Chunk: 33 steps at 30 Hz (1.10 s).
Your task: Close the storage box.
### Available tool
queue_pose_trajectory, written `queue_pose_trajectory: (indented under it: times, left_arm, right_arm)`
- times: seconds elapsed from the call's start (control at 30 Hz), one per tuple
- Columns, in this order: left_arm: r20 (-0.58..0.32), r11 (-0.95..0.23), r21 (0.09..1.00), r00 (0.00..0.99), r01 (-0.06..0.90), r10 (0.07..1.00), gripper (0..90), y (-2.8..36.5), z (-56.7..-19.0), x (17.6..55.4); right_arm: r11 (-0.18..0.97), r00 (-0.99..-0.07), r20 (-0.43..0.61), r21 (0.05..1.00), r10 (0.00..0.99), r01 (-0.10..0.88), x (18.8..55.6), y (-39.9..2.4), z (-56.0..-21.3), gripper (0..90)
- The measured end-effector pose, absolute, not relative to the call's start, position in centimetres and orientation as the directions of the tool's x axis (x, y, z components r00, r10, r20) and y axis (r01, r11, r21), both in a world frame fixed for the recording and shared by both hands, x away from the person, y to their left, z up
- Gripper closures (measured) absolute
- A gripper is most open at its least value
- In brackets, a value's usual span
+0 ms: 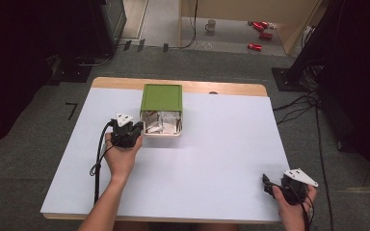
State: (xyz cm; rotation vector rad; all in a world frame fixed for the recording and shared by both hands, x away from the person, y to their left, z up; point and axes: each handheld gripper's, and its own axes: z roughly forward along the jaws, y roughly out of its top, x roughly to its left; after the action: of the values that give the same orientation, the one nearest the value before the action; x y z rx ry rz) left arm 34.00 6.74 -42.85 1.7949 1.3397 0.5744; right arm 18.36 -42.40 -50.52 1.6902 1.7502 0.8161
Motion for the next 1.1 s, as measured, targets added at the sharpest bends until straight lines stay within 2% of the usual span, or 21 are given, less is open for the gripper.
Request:
queue_pose_trajectory:
  times: [0.5, 0.6, 0.8, 0.97, 1.1]
  left_arm:
    - [-0.110, -0.110, 0.819, 0.341, 0.564, 0.934, 89.7, 7.0, -43.2, 34.2]
    - [-0.113, -0.110, 0.818, 0.345, 0.565, 0.932, 87.8, 7.2, -43.7, 33.7]
    - [-0.160, -0.088, 0.800, 0.352, 0.594, 0.922, 76.4, 7.9, -45.8, 32.6]
    - [-0.150, -0.112, 0.781, 0.359, 0.614, 0.921, 75.1, 7.6, -46.9, 32.6]
    - [-0.140, -0.111, 0.779, 0.344, 0.617, 0.929, 77.4, 7.6, -46.8, 32.9]
  right_arm:
    - [0.016, -0.041, 0.014, 0.758, 0.999, 0.652, 18.4, -42.4, -50.5, 17.8]
    - [0.014, -0.040, 0.016, 0.757, 0.999, 0.653, 18.4, -42.4, -50.5, 17.7]
    - [0.016, -0.041, 0.014, 0.758, 0.999, 0.652, 18.4, -42.4, -50.5, 17.8]
    - [0.017, -0.042, 0.013, 0.758, 0.999, 0.652, 18.4, -42.4, -50.5, 17.8]
    - [0.017, -0.041, 0.013, 0.758, 0.999, 0.652, 18.4, -42.4, -50.5, 17.8]
